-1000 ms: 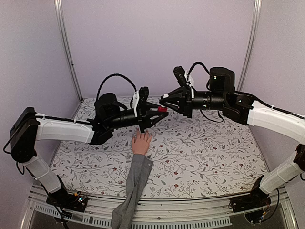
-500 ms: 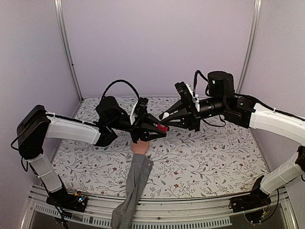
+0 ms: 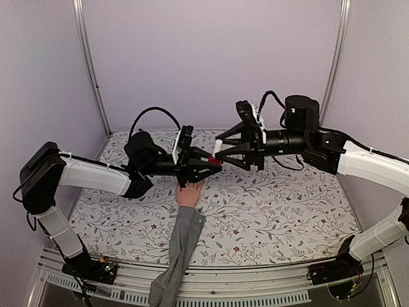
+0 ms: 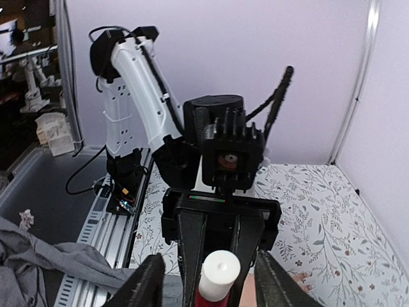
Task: Paint the nails
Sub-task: Unscrew the nail polish bottle.
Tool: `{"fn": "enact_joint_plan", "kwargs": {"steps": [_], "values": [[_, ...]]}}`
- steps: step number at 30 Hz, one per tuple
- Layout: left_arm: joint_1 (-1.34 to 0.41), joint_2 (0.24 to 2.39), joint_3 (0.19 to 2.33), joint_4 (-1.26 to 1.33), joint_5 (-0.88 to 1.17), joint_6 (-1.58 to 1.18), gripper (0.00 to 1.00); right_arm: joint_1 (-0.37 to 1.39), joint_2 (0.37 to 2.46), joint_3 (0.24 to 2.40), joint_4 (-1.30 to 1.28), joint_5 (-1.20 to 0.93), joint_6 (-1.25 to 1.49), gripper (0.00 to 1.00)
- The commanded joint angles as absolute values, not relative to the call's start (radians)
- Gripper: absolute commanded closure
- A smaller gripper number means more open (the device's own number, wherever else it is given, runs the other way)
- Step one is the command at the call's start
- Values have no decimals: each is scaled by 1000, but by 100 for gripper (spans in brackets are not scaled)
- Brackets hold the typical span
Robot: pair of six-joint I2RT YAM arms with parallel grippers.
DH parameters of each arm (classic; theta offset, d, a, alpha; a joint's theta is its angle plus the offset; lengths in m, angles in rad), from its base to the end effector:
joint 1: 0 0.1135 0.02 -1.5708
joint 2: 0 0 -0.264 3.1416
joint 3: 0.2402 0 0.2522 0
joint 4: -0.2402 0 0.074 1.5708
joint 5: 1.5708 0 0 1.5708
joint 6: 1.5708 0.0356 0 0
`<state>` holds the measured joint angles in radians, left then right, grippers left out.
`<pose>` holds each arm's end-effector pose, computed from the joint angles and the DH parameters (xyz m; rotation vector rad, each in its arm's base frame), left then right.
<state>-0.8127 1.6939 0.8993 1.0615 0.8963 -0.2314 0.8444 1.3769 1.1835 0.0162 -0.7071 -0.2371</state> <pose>0.2271 -0.2803 0.2681 1.1822 1.0328 -1.4213 0.1956 0.2550 0.3665 -1.3593 1.2177 1.0504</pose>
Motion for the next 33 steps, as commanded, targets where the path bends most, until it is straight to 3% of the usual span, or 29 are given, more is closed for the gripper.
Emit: {"fn": "enact_joint_plan", "kwargs": {"steps": [1, 5, 14, 19, 24, 33], "values": [[-793, 1653, 870, 1104, 725, -208, 100, 845, 1310, 1144, 129, -554, -145, 42], [-795, 1646, 865, 1068, 576, -184, 100, 844, 1324, 1180, 90, -467, -129, 30], [-883, 1648, 926, 888, 218, -29, 100, 842, 1406, 1253, 57, -221, 81, 27], [-916, 1660, 945, 867, 95, -20, 100, 843, 1443, 1289, 36, -207, 153, 35], [-938, 1671, 966, 829, 5, -2, 100, 842, 1465, 1290, 37, -216, 201, 55], [-941, 1670, 975, 800, -62, 28, 100, 842, 1482, 1295, 20, -205, 219, 60]]}}
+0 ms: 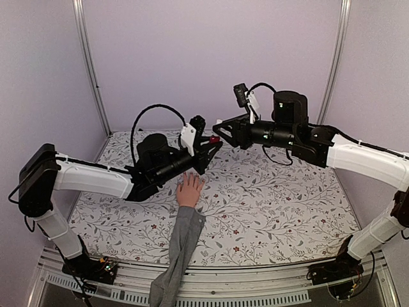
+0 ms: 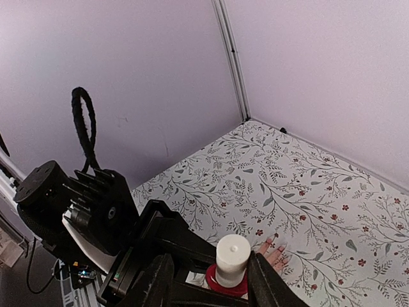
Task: Paint the nails
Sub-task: Unscrew the nail polish bottle.
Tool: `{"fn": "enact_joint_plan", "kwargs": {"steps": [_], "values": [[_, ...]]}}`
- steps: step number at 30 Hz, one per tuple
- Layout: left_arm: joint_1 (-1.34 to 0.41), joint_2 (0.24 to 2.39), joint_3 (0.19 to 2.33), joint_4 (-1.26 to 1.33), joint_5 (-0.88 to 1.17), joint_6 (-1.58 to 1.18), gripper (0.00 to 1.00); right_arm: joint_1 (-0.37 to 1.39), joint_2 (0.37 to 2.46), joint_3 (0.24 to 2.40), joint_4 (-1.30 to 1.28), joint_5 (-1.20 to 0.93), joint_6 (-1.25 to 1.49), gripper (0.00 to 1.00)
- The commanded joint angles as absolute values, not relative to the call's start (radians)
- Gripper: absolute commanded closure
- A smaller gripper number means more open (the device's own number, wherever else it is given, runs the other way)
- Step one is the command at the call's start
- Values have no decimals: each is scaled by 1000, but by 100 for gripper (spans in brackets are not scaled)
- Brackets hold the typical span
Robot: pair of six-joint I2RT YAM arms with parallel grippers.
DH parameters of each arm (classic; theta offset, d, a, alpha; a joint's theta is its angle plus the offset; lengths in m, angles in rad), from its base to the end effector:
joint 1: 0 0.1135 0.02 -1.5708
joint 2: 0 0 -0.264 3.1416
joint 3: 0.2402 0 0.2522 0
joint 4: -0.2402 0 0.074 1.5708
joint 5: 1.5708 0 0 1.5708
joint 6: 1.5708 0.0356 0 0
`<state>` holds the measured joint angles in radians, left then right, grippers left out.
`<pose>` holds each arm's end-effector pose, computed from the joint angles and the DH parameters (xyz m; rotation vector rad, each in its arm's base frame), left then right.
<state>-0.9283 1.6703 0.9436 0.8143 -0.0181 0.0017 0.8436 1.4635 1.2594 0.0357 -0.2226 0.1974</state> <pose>0.2272 -0.3025 0.2679 0.6712 1.3716 -0.7326 0.2274 0.2674 0.3669 -0.7428 1.6761 0.9434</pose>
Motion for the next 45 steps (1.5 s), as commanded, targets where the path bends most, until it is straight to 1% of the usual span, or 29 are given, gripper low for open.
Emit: {"fn": "enact_joint_plan", "kwargs": {"steps": [1, 5, 7, 10, 12, 14, 18, 20, 28, 31, 38, 42, 44, 45], "values": [[-942, 1670, 976, 799, -63, 30, 100, 842, 1490, 1298, 15, -209, 218, 60], [-945, 1670, 981, 789, -66, 40, 100, 841, 1507, 1314, 3, -213, 216, 65], [-947, 1671, 987, 777, -71, 48, 100, 839, 1508, 1314, 3, -213, 214, 70], [-949, 1670, 991, 769, -75, 56, 100, 837, 1509, 1316, 2, -215, 212, 74], [-950, 1669, 991, 768, -75, 62, 100, 835, 1511, 1319, 2, -222, 207, 82], [-950, 1666, 991, 767, -73, 68, 100, 833, 1510, 1319, 2, -227, 205, 86], [-950, 1658, 981, 779, -36, 76, 100, 831, 1510, 1320, 3, -235, 185, 91], [-943, 1650, 965, 796, 23, 79, 100, 830, 1505, 1319, 5, -246, 170, 92], [-882, 1613, 903, 903, 432, 22, 100, 830, 1469, 1280, 33, -316, 79, 93], [-866, 1604, 893, 932, 541, 5, 100, 830, 1453, 1261, 41, -355, 52, 94], [-838, 1619, 906, 1007, 859, -78, 100, 830, 1411, 1218, 67, -516, -70, 96], [-834, 1633, 916, 1059, 946, -129, 100, 830, 1403, 1217, 56, -573, -125, 97], [-833, 1631, 909, 1059, 924, -128, 100, 829, 1401, 1220, 48, -559, -133, 95], [-831, 1629, 903, 1056, 886, -124, 100, 828, 1400, 1219, 46, -543, -132, 92]]}}
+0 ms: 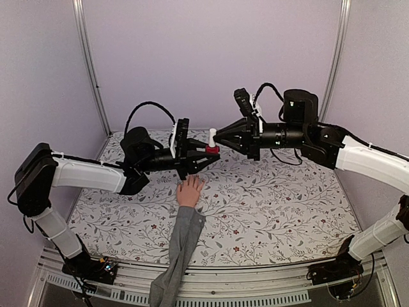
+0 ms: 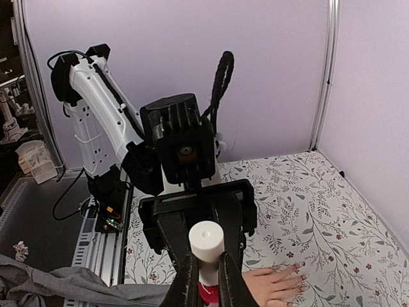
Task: Paint the nails
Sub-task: Unscrew the nail polish bottle.
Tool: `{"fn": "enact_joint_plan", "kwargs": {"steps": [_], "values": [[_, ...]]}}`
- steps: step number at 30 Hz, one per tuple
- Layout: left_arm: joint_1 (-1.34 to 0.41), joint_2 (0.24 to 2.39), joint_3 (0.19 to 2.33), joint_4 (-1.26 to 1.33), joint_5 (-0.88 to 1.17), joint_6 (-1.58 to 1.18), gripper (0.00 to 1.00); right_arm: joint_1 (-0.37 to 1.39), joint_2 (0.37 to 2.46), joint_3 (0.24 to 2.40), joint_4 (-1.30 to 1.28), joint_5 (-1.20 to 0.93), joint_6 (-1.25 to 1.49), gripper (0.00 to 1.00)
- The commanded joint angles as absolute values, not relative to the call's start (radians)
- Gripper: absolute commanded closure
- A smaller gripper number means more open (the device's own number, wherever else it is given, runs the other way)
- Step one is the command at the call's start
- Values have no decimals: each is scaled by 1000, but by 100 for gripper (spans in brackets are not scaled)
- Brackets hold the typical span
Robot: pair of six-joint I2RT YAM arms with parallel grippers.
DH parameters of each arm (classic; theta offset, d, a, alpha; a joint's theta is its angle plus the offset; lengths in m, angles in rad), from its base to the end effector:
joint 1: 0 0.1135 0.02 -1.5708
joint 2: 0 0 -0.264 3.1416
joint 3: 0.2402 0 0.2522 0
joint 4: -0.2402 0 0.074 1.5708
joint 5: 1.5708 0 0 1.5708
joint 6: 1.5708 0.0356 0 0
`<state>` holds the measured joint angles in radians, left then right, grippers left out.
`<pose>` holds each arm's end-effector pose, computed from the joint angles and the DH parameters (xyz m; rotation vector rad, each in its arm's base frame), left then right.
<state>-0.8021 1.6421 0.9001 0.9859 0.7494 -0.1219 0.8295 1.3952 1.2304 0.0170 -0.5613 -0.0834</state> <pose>0.2308 -0.2735 0.2797 1.0933 1.0486 -1.2481 0.2078 0.2550 0.3771 -1.1644 1.3823 1.0220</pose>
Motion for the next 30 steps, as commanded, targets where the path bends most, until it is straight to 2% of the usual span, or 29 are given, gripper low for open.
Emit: {"fn": "enact_joint_plan", "kwargs": {"steps": [1, 6, 8, 13, 18, 21, 24, 26, 30], "values": [[-827, 1623, 897, 1048, 836, -118, 100, 829, 1395, 1218, 45, -523, -128, 86], [-824, 1608, 896, 954, 514, -77, 100, 824, 1382, 1224, 33, -382, -67, 52], [-831, 1608, 894, 937, 427, -58, 100, 821, 1390, 1230, 23, -353, -36, 48], [-875, 1615, 916, 880, 265, 32, 100, 819, 1419, 1254, 16, -267, 59, 48], [-928, 1644, 954, 827, 125, 102, 100, 819, 1456, 1279, 24, -249, 135, 53], [-943, 1649, 965, 823, 80, 113, 100, 819, 1475, 1296, 13, -244, 156, 62], [-950, 1653, 973, 813, 42, 125, 100, 819, 1489, 1303, 10, -267, 165, 79], [-951, 1658, 979, 801, 32, 129, 100, 819, 1487, 1295, 20, -298, 165, 86], [-952, 1662, 982, 795, 59, 130, 100, 819, 1475, 1266, 64, -373, 140, 90]]}}
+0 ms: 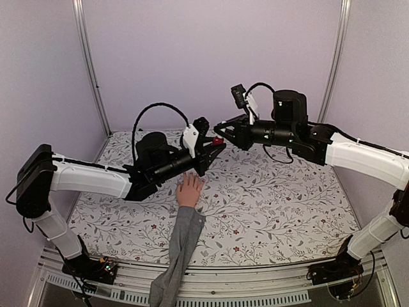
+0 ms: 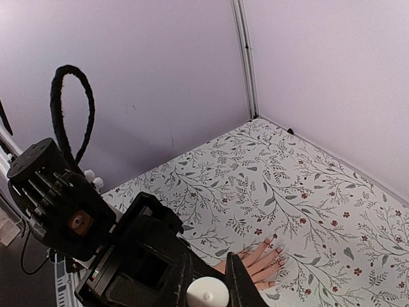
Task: Paint the nails
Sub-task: Unscrew the nail polish bottle.
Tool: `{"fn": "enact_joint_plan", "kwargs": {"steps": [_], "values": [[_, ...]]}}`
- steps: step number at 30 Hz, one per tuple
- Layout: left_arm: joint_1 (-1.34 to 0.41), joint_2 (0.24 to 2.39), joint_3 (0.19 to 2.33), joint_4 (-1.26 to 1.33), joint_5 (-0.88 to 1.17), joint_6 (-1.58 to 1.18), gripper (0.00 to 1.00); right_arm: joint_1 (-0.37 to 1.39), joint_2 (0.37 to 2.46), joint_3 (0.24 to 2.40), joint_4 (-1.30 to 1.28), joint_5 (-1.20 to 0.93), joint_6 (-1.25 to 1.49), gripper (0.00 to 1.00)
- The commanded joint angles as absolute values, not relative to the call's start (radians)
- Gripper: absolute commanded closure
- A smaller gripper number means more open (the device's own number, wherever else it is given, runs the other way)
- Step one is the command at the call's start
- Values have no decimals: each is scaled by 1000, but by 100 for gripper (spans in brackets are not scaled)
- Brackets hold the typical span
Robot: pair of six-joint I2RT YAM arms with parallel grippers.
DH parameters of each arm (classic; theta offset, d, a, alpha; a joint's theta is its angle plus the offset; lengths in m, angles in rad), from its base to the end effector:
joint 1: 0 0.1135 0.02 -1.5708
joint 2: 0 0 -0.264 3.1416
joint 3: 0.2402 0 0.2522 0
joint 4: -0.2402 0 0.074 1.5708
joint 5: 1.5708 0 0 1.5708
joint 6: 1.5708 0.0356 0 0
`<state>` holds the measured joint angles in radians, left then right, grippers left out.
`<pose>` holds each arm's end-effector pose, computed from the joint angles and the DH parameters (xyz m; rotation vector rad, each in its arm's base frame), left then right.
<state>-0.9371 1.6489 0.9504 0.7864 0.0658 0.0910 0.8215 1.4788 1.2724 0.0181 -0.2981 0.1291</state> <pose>0.2207 -0.3043 0.2747 0.7979 1.3014 -0.7297 0.2334 0.2663 0.3647 -0.8376 1.6497 0.9403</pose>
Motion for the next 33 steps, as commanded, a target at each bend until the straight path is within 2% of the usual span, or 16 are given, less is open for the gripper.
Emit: {"fn": "enact_joint_plan", "kwargs": {"steps": [1, 9, 16, 24, 28, 29, 31, 33], "values": [[-952, 1662, 977, 803, 84, 129, 100, 819, 1472, 1263, 66, -388, 126, 90], [-893, 1647, 921, 933, 502, -9, 100, 819, 1448, 1229, 75, -532, -32, 97], [-868, 1662, 897, 1064, 847, -136, 100, 819, 1431, 1209, 40, -764, -232, 100], [-860, 1716, 891, 1239, 1068, -262, 100, 819, 1475, 1260, -88, -1004, -362, 100], [-854, 1720, 875, 1270, 1068, -284, 100, 819, 1482, 1261, -92, -1021, -367, 100], [-851, 1711, 869, 1259, 1044, -273, 100, 819, 1482, 1262, -92, -1011, -365, 96], [-849, 1691, 856, 1203, 947, -224, 100, 819, 1477, 1265, -89, -975, -347, 77], [-848, 1669, 847, 1139, 841, -168, 100, 819, 1472, 1267, -80, -928, -324, 53]]}}
